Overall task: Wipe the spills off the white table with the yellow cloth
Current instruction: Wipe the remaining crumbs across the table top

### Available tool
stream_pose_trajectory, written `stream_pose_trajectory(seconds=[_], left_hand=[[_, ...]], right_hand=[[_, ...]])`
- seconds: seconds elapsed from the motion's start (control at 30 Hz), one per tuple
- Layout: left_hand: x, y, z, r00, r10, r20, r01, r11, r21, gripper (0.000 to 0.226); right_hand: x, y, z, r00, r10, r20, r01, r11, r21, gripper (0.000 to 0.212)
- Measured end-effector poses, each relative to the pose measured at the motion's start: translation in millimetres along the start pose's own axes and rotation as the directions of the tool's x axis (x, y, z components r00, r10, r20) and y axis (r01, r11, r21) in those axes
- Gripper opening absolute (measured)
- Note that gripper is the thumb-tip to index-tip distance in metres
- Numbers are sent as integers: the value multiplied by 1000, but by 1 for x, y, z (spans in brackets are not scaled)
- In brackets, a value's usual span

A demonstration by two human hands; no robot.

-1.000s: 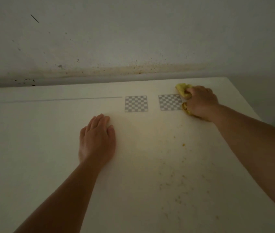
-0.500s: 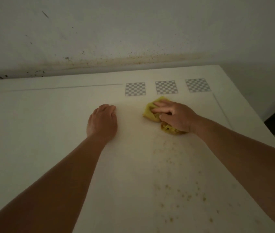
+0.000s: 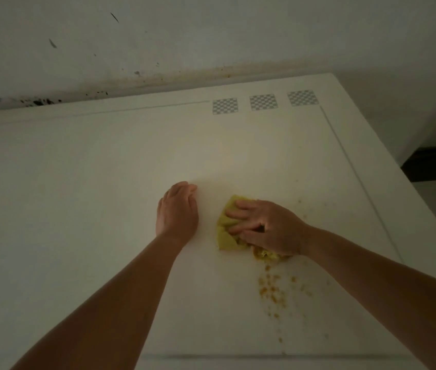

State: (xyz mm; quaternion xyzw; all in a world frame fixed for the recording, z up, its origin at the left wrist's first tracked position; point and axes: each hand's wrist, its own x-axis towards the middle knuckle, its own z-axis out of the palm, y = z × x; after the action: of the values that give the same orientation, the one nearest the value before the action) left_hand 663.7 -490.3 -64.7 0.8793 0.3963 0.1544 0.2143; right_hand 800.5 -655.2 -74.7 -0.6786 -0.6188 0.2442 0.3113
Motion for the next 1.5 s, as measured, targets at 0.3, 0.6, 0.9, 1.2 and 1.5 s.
stream_pose_trajectory(seconds=[0.3, 0.6, 0.9, 1.2, 1.5], left_hand=[[-89, 22, -11, 994, 28, 104, -25, 999, -28, 34], [-130, 44, 4, 980, 100, 171, -93, 995, -46, 38], [-116, 46, 18, 997, 58, 58, -61, 998, 35, 31], [-24, 79, 53, 999, 46, -14, -45, 998, 52, 29], [105, 127, 98, 991, 126, -48, -122, 990, 75, 34]], right_hand=[[-114, -60, 53, 999, 52, -18, -52, 998, -38, 29], [-193, -76, 65, 988, 145, -48, -148, 987, -69, 33], [-225, -48, 34, 960, 230, -162, -244, 967, -76, 35], [-118, 24, -32, 968, 146, -202, -179, 971, -155, 35], [19, 128, -132, 957, 74, -279, -130, 974, -186, 28]])
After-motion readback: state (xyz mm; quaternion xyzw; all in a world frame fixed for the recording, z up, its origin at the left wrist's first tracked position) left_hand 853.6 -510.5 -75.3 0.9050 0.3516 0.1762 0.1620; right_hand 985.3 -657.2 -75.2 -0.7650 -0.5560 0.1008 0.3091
